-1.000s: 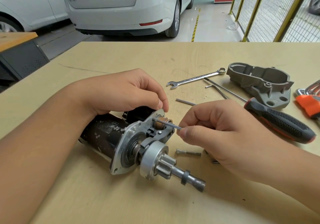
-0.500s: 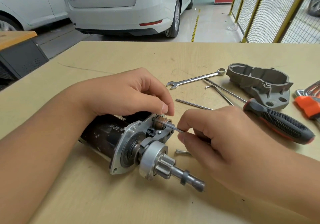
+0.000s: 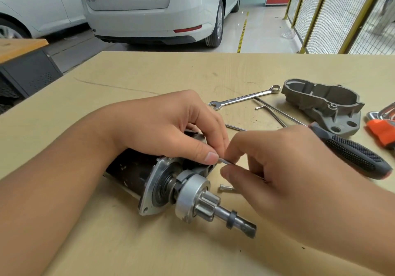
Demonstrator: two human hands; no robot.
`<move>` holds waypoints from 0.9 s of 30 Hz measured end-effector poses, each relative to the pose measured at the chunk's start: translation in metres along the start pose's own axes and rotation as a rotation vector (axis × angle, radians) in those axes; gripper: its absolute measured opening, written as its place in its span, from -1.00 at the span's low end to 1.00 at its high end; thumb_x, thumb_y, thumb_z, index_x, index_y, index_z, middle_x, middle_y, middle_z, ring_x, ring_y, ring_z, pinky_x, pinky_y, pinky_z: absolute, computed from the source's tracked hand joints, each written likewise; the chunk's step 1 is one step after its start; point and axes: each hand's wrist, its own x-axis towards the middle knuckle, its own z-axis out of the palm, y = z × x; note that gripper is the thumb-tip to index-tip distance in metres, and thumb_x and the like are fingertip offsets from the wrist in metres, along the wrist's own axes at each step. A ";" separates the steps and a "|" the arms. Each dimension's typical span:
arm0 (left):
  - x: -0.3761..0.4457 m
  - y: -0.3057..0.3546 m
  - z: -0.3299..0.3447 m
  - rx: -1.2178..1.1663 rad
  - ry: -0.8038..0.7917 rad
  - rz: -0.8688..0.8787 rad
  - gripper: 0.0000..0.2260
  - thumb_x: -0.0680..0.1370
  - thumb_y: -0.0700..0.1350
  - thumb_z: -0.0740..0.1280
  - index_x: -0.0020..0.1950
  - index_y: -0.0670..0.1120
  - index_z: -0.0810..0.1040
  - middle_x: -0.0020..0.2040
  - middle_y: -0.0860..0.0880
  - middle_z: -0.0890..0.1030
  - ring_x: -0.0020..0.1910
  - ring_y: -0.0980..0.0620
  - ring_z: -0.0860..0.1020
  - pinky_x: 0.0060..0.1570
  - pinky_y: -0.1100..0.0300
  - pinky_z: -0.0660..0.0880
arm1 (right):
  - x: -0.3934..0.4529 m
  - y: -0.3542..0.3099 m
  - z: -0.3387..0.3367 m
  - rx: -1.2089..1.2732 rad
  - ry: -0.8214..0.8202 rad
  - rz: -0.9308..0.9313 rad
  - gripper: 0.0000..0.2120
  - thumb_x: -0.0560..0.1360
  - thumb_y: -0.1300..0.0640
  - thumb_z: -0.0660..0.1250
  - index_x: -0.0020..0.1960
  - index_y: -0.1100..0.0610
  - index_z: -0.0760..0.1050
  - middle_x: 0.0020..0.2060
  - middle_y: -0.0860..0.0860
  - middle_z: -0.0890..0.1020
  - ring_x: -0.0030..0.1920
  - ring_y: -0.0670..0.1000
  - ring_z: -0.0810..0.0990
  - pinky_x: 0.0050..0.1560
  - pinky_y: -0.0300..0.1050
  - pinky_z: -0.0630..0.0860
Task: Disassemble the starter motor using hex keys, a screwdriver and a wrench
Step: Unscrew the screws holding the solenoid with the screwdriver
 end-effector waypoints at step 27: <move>-0.013 -0.025 -0.020 0.015 0.181 -0.367 -0.80 0.68 -0.14 0.36 -0.04 -0.03 0.77 -0.17 0.01 0.75 -0.23 0.17 0.66 -0.21 0.39 0.52 | 0.023 0.020 0.039 0.637 -0.305 0.212 -0.77 0.56 -0.03 0.36 -0.19 0.06 0.65 -0.52 0.09 0.57 -0.65 0.00 0.35 -0.58 -0.28 0.27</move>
